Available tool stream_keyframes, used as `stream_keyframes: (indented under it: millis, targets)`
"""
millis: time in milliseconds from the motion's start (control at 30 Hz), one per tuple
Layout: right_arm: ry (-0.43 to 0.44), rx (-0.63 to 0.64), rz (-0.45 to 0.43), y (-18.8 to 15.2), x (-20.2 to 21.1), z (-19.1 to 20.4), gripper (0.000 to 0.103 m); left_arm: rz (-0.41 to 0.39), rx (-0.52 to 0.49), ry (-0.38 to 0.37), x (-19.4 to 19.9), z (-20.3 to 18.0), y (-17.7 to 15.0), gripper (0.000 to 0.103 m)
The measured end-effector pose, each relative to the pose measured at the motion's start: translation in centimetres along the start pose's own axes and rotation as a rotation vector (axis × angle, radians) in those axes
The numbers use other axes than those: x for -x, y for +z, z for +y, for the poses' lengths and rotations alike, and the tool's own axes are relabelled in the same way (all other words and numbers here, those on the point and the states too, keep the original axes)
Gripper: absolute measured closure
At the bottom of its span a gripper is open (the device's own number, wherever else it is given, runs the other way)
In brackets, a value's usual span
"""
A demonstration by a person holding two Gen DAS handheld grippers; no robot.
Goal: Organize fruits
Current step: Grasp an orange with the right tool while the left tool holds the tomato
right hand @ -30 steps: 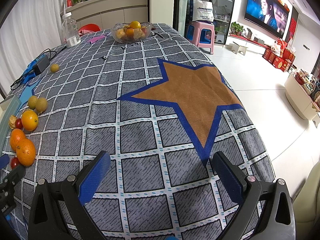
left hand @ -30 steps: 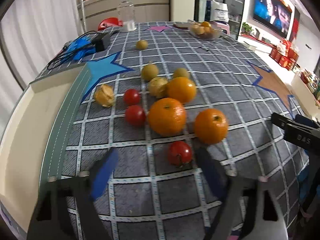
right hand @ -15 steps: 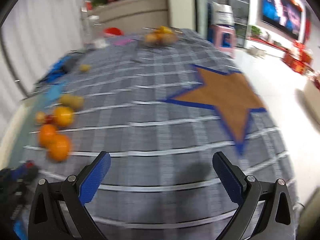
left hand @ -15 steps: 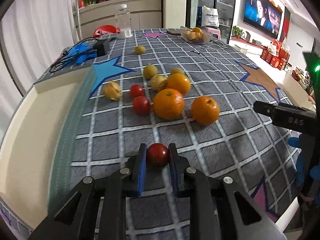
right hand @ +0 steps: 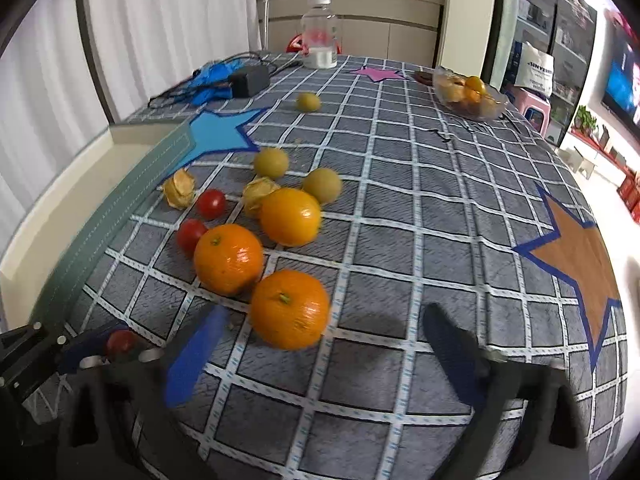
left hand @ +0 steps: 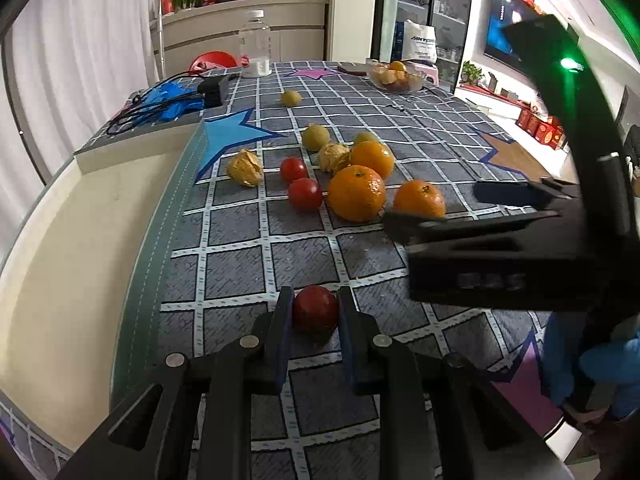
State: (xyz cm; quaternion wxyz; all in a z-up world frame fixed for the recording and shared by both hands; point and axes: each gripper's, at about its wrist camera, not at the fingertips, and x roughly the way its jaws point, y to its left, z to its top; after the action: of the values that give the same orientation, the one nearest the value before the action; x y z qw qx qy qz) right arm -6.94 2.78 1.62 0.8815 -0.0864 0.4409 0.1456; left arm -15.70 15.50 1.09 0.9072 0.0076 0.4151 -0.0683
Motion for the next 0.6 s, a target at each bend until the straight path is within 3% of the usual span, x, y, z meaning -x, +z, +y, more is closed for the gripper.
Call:
stream_keyframes:
  millis: [33, 100, 267, 600]
  targets:
    - [-0.006, 0.005, -0.007, 0.1, -0.1, 0.4, 0.042, -0.003, -0.003, -0.003, 0.0, -0.1, 0.0, 0.080]
    - [0.003, -0.004, -0.010, 0.5, -0.2, 0.5, 0.065, -0.010, -0.010, -0.006, 0.0, -0.1, -0.1, 0.080]
    - [0.020, -0.054, -0.006, 0.2, 0.3, -0.3, 0.065, -0.012, 0.005, -0.055, 0.7, 0.5, 0.0, 0.080]
    - [0.100, -0.121, -0.022, 1.5, 2.2, -0.6, 0.065, -0.114, 0.026, -0.066, 4.7, 3.0, 1.6, 0.080]
